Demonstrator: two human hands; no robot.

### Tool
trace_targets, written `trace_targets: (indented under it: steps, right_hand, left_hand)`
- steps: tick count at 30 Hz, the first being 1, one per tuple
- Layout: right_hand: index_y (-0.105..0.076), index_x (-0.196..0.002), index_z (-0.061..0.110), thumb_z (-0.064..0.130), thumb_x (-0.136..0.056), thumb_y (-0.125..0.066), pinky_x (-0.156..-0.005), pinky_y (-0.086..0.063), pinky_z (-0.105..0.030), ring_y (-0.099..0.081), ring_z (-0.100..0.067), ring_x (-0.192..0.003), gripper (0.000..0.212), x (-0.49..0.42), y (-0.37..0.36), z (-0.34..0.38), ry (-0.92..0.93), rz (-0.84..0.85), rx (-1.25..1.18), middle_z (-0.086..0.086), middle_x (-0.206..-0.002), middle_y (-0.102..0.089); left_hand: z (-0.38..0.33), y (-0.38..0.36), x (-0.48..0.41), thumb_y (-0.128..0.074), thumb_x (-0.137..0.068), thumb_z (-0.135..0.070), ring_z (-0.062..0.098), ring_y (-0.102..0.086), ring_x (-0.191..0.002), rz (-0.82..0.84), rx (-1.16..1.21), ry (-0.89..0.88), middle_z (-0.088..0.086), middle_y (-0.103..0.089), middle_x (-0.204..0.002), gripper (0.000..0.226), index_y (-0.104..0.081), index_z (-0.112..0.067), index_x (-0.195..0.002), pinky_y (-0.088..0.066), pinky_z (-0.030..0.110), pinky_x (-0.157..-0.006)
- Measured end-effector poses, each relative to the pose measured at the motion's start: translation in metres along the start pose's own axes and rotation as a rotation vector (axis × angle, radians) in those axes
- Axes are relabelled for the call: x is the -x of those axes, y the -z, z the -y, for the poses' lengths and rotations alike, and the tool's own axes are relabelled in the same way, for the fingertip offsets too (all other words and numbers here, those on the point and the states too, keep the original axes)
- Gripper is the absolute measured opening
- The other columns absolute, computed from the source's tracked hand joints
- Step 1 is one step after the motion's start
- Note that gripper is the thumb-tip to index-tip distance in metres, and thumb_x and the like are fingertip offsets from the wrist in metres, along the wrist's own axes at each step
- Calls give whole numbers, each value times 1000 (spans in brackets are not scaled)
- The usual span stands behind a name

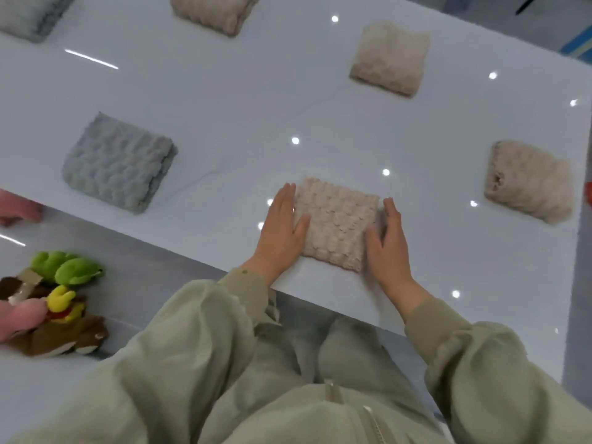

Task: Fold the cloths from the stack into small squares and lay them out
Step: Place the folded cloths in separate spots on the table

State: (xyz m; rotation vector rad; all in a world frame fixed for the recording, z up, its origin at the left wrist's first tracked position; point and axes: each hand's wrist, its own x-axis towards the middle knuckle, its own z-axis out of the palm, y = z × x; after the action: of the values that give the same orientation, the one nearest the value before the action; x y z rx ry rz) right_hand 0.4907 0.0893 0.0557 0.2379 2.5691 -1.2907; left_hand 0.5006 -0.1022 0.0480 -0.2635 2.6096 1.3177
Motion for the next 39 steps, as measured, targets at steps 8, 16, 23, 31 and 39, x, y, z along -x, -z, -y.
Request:
trace_targets:
  steps: [8, 16, 23, 31, 39]
  right_hand:
    - [-28, -145, 13, 13, -97, -45, -104, -30, -14, -38, -8, -129, 51, 1, -27, 22, -147, -241, -242, 4, -144, -38]
    - [-30, -145, 12, 24, -92, -42, -88, -27, 7, -37, 0, -122, 56, -1, -28, 24, -154, -276, -277, 11, -135, -38]
    - [-30, -144, 12, 19, -96, -45, -103, -28, -8, -36, -7, -132, 51, -7, -19, 18, -158, -304, -336, 9, -142, -37]
    - [-31, -143, 13, 33, -86, -40, -93, -29, 3, -38, -3, -124, 62, 4, -29, 22, -153, -269, -296, 9, -139, -38]
    - [-30, -144, 13, 32, -86, -42, -107, -33, -18, -37, -8, -131, 62, 11, -36, 22, -129, -277, -302, 1, -146, -38]
  left_hand:
    - [-13, -3, -25, -41, -99, -23, 10, -18, -142, 134, 267, 2, 0, -19, -156, 58, -13, -12, -149, -15, 23, -116]
    - [-18, -7, -29, -42, -98, -22, 5, -17, -141, 184, 271, -30, -4, -17, -156, 60, -12, -15, -150, -15, 20, -114]
    - [-19, 2, -37, -38, -100, -21, 0, -17, -138, 191, 342, 6, -10, -18, -151, 57, -12, -16, -150, -16, 18, -113]
    - [-17, -7, -24, -37, -94, -33, 7, -21, -140, 207, 314, -15, -3, -20, -154, 64, -13, -15, -150, -21, 20, -113]
    - [-14, -11, -18, -35, -94, -33, 6, -19, -141, 188, 314, -24, -1, -19, -155, 63, -13, -13, -150, -18, 17, -112]
